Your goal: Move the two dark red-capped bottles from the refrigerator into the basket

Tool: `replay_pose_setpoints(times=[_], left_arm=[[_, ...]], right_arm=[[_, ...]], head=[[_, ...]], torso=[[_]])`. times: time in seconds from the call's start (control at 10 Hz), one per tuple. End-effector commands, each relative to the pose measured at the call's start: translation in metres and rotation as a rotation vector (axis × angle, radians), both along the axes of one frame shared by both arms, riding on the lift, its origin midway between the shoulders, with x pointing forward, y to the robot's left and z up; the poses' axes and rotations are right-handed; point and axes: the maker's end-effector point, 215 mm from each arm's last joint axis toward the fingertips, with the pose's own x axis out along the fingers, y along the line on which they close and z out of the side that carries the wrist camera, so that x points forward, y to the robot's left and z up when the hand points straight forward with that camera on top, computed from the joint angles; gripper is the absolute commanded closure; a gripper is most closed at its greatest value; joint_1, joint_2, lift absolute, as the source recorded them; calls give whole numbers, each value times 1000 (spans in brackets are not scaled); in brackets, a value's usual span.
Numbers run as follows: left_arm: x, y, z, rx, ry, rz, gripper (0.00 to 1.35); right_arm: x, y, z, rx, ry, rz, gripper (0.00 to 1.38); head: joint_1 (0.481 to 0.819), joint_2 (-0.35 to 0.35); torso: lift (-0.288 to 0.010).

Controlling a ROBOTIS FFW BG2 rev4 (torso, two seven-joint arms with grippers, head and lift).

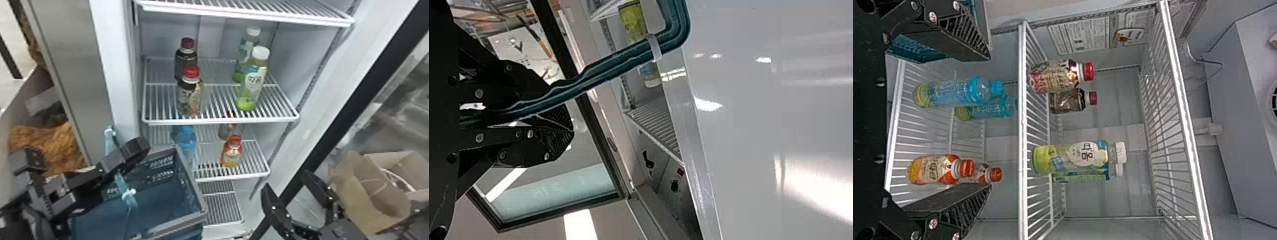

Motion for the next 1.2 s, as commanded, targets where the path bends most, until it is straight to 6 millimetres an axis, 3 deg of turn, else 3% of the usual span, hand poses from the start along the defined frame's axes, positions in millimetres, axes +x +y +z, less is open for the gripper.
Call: replay_pose_setpoints(times=[0.0, 0.8, 1.1], left_arm=[[0, 0, 0, 0, 0, 0, 1202], [1, 2, 0, 0, -1, 4, 1202], [1, 0, 1, -2, -3, 0, 1202]], right_arm=[[1, 0, 1, 3, -2, 0, 167], [3, 6, 0, 23, -2, 11, 167], [17, 35, -6, 50, -5, 96, 167]], head=[[695, -213], [695, -208], [695, -188]], torso=[[-34], [-34], [-34]])
